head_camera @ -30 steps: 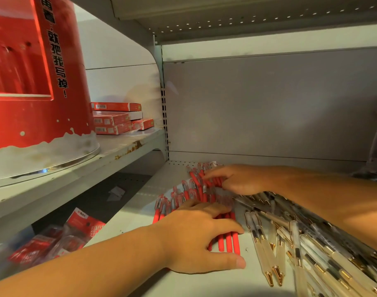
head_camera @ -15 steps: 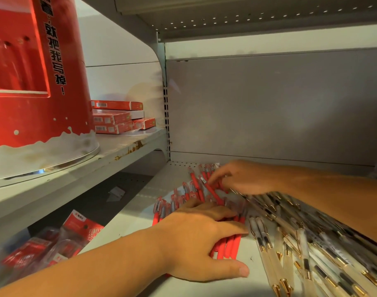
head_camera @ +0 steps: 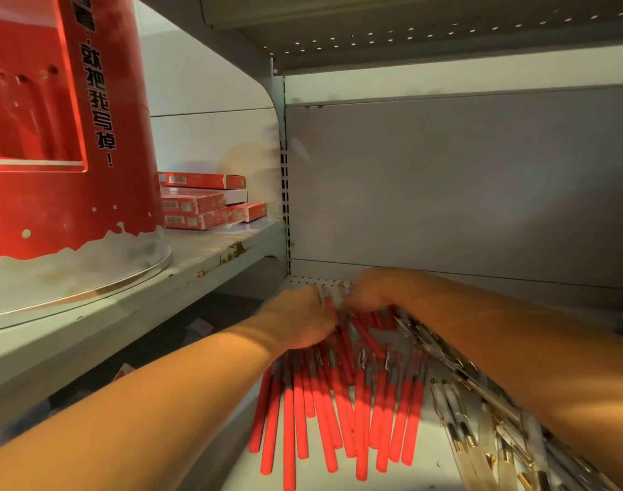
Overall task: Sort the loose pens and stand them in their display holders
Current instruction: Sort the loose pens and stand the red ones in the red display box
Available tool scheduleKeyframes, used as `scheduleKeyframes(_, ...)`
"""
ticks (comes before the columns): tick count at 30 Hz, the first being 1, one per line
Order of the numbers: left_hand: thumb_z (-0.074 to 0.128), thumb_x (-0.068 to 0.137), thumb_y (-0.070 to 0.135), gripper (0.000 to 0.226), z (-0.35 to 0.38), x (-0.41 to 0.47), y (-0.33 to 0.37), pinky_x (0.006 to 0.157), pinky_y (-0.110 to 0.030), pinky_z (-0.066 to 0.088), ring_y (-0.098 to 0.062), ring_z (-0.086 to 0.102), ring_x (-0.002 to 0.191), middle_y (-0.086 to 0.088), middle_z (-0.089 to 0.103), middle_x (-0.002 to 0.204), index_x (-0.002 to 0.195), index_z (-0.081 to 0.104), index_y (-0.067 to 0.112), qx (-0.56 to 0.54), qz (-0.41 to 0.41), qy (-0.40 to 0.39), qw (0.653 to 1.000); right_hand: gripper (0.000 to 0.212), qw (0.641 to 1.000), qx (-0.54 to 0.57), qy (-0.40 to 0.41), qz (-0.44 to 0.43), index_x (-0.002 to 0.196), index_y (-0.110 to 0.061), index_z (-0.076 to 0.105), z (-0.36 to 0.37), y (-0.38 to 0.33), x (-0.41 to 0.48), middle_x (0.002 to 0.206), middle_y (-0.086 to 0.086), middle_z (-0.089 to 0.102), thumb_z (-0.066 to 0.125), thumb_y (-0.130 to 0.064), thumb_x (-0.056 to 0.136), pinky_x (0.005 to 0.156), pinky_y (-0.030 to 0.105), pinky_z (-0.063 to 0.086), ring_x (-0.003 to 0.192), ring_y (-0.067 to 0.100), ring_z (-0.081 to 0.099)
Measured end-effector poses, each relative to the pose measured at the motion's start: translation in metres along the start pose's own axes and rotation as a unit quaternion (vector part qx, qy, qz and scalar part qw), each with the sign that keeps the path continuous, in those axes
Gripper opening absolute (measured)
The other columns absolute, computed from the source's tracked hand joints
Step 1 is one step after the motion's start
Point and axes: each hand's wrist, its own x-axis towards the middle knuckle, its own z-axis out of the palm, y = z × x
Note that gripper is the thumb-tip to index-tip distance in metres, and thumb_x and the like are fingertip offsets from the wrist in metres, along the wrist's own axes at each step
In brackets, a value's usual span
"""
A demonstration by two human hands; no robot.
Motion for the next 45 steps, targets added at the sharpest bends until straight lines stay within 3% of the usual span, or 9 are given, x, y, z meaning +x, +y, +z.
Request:
scheduleKeyframes(6,0.044,0.096,0.011,0.024,0.002,0.032,0.007,0.055,-0.027,0.042,-0.02,0.057,0.071,-0.009,0.061,0.081,0.08,0.062,0.007,-0.019,-0.002,-0.041,0.999,0.038,0.999,0.009,0.032,-0.001,0.114,-0.008,0.066,-0.003,0.016,0.006,0.109,0.014,0.065,0.054,-0.04,0.097,0.079,0.033,0.054,0.094,0.027,0.065)
scheduleKeyframes(10,0.046,0.096,0.01,0.028,0.005,0.044,0.013,0.078,-0.035,0.049,-0.033,0.064,0.104,-0.022,0.067,0.11,0.107,0.068,-0.003,-0.018,0.006,-0.036,0.999,0.022,0.993,0.084,0.077,0.011,0.098,-0.004,0.068,-0.012,0.043,0.003,0.098,0.013,0.068,0.054,-0.021,0.098,0.058,0.026,0.052,0.077,0.023,0.065)
scheduleKeyframes(13,0.048,0.1,0.02,0.031,0.008,0.05,0.018,0.077,-0.032,0.044,-0.035,0.061,0.111,-0.022,0.064,0.119,0.113,0.065,-0.002,0.004,0.031,-0.022,0.999,0.022,0.992,0.061,0.102,0.034,0.105,0.005,0.068,-0.014,0.054,0.004,0.104,0.021,0.07,0.052,-0.008,0.095,0.068,0.034,0.056,0.083,0.029,0.069)
scheduleKeyframes(18,0.057,0.094,0.022,0.029,0.018,0.06,0.015,0.086,-0.033,0.05,-0.027,0.062,0.107,-0.012,0.064,0.12,0.119,0.064,0.008,0.027,0.017,-0.008,0.999,0.026,0.995,0.075,0.068,0.022,0.095,-0.002,0.064,-0.012,0.044,0.001,0.083,0.012,0.062,0.051,-0.024,0.101,0.057,0.027,0.052,0.07,0.025,0.064)
scheduleKeyframes(23,0.064,0.091,0.02,0.024,0.019,0.065,0.009,0.086,-0.034,0.053,-0.027,0.064,0.104,-0.012,0.068,0.115,0.111,0.07,0.008,0.018,0.011,0.016,1.0,0.063,0.998,0.063,0.013,0.016,0.128,-0.01,0.057,-0.004,0.022,0.001,0.125,0.012,0.058,0.051,-0.062,0.092,0.071,0.033,0.052,0.091,0.023,0.06)
scheduleKeyframes(28,0.06,0.088,0.014,0.022,0.019,0.067,0.008,0.083,-0.034,0.056,-0.027,0.067,0.097,-0.012,0.072,0.105,0.103,0.074,0.007,-0.033,-0.015,0.037,0.999,0.05,0.998,0.067,-0.009,0.021,0.118,-0.013,0.065,-0.001,0.025,0.006,0.1,0.006,0.065,0.06,-0.053,0.088,0.064,0.028,0.051,0.074,0.017,0.061)
scheduleKeyframes(34,0.064,0.084,0.018,0.018,0.018,0.069,0.011,0.073,-0.031,0.057,-0.024,0.069,0.089,-0.009,0.074,0.095,0.094,0.076,0.009,-0.039,-0.039,0.059,0.997,0.033,0.996,0.084,0.021,0.017,0.087,-0.02,0.062,0.0,0.032,0.01,0.091,0.001,0.063,0.071,-0.05,0.077,0.061,0.024,0.05,0.077,0.016,0.063)
scheduleKeyframes(43,0.066,0.084,0.008,0.008,0.002,0.064,0.009,0.069,-0.032,0.058,-0.021,0.064,0.067,-0.01,0.068,0.077,0.082,0.072,0.003,-0.064,-0.059,0.07,0.994,0.038,0.992,0.088,0.088,0.025,0.091,-0.012,0.058,0.008,0.024,0.014,0.097,0.007,0.064,0.073,-0.043,0.076,0.066,0.027,0.05,0.086,0.023,0.065)
scheduleKeyframes(45,0.063,0.081,0.006,0.009,-0.003,0.059,0.011,0.066,-0.03,0.055,-0.022,0.058,0.063,-0.012,0.066,0.074,0.082,0.071,0.001,-0.06,-0.06,0.053,0.995,0.044,0.994,0.057,0.084,0.029,0.107,-0.013,0.061,0.01,0.02,0.014,0.109,0.009,0.063,0.068,-0.047,0.08,0.077,0.03,0.051,0.096,0.025,0.063)
